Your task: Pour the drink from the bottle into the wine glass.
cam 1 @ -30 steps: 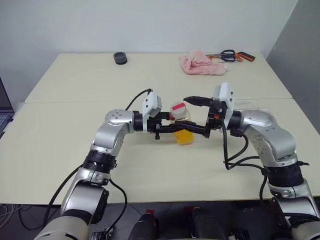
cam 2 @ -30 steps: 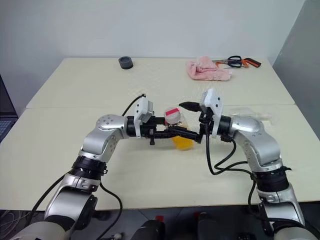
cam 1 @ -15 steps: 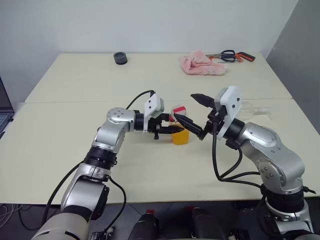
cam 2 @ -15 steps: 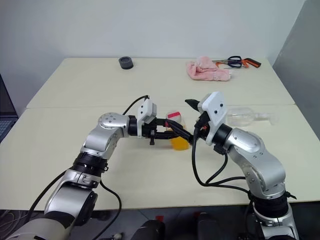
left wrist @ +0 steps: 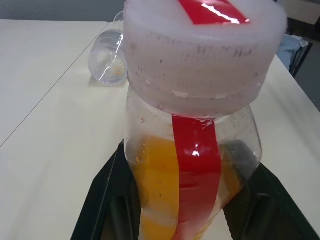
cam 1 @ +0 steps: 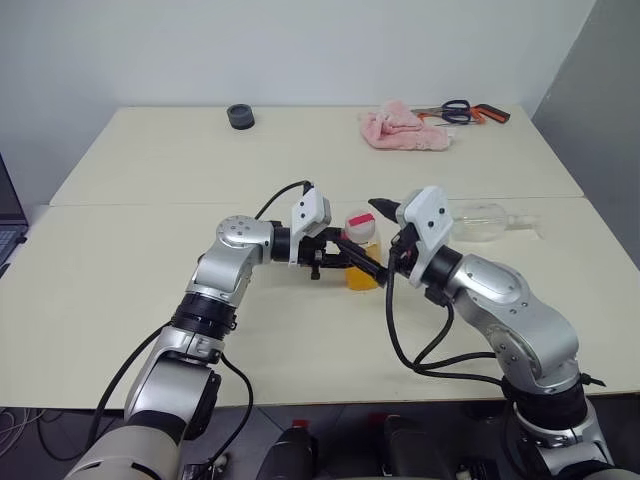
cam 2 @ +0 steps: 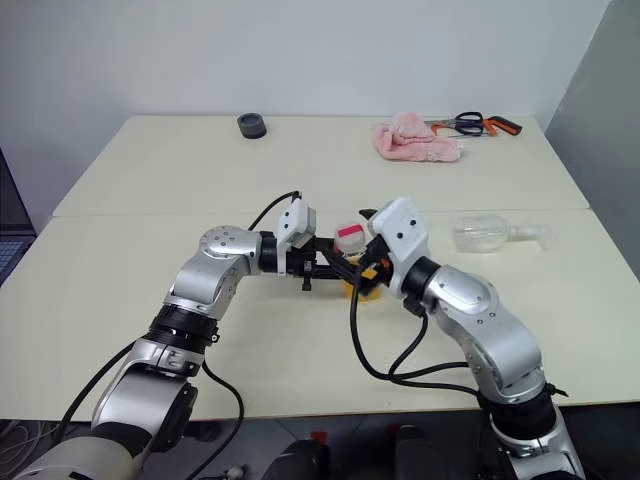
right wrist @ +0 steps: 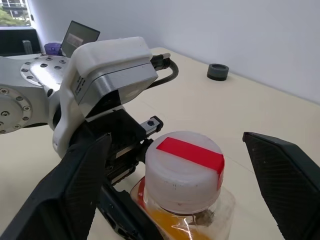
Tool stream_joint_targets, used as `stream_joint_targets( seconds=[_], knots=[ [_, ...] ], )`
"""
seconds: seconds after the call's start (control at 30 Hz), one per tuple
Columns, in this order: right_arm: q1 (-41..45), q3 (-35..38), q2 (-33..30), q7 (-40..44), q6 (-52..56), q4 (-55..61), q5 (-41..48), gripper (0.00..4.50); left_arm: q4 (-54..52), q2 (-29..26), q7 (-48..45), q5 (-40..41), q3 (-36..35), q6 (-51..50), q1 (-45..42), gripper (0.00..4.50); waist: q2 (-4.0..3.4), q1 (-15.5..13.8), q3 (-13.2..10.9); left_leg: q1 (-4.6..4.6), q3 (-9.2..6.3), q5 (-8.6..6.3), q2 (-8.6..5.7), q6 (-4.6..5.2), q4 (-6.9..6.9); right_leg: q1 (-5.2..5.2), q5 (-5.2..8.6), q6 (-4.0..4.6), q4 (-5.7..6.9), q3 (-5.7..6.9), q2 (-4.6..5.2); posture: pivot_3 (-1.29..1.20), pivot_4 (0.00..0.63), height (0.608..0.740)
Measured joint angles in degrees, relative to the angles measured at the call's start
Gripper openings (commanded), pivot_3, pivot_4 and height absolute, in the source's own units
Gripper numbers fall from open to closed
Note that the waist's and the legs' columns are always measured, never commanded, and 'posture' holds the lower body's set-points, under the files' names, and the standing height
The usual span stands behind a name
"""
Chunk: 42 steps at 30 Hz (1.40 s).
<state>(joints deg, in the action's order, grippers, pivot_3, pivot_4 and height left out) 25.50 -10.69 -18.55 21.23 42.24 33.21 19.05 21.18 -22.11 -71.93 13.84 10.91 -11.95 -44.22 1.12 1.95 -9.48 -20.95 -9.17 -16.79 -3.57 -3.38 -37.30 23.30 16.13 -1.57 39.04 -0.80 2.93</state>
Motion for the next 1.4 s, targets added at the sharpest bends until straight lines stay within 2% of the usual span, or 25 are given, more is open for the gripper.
stream_joint_targets(
  seconds=[0.2,0.53,0.6,0.87,1.1,1.33,1.4],
  knots=[
    [0.0,-0.4,0.4,0.1,-0.6,-0.9,-1.0,1.83,0.0,0.0,0.0,0.0,0.0,0.0,0.0,1.71,0.00,0.0,0.0,0.00,0.01,0.00,0.00,0.00,0.00,0.00,0.00,0.00,0.00,0.01,0.00,0.00,0.150,0.740],
    [0.5,-1.6,-1.4,3.2,-4.1,-2.6,-2.4,1.82,-0.2,-0.3,-0.2,0.0,0.0,-0.1,0.0,1.70,0.00,0.0,0.0,0.01,0.02,0.00,0.00,0.00,0.00,0.00,0.00,0.00,0.01,0.02,-0.01,0.00,0.150,0.740],
    [1.3,-1.1,-2.3,6.0,-6.0,-4.6,-1.9,1.82,-0.2,-0.5,-0.3,0.0,0.0,-0.1,0.0,1.70,0.00,0.0,0.0,0.01,0.03,0.00,0.00,0.00,-0.01,0.00,0.00,0.00,0.01,0.05,-0.02,0.00,0.150,0.740],
    [9.2,1.5,-7.0,27.3,-15.5,-21.7,4.8,1.82,-1.2,-1.3,-1.7,0.0,0.1,-1.3,0.0,1.70,0.00,0.3,0.0,0.02,0.06,-0.02,0.02,0.03,-0.07,-0.03,-0.01,-0.01,0.01,0.13,-0.07,0.00,0.150,0.740],
    [10.7,1.8,-7.2,31.4,-16.4,-25.0,6.3,1.82,-2.4,-1.6,-2.4,0.0,0.1,-2.3,0.4,1.69,0.00,0.4,0.0,0.00,0.04,-0.02,0.01,0.03,-0.10,-0.02,-0.01,-0.01,0.01,0.06,-0.03,0.00,0.150,0.740],
    [8.9,3.4,-7.3,28.9,-15.1,-23.5,6.8,4.20,-2.9,-2.0,-2.4,0.1,0.1,-2.5,0.4,1.69,0.00,0.2,0.0,-0.07,-0.01,-0.03,0.01,0.03,-0.23,-0.02,-0.02,-0.02,0.02,0.02,-0.02,0.00,0.150,0.740],
    [8.1,3.5,-7.6,28.2,-14.7,-22.0,6.8,4.24,-2.9,-2.2,-2.4,0.1,0.1,-2.5,0.4,1.69,0.00,0.2,0.0,-0.07,0.00,-0.03,0.01,0.03,-0.23,-0.02,-0.02,-0.02,0.03,0.02,-0.02,0.00,0.150,0.740]
  ],
)
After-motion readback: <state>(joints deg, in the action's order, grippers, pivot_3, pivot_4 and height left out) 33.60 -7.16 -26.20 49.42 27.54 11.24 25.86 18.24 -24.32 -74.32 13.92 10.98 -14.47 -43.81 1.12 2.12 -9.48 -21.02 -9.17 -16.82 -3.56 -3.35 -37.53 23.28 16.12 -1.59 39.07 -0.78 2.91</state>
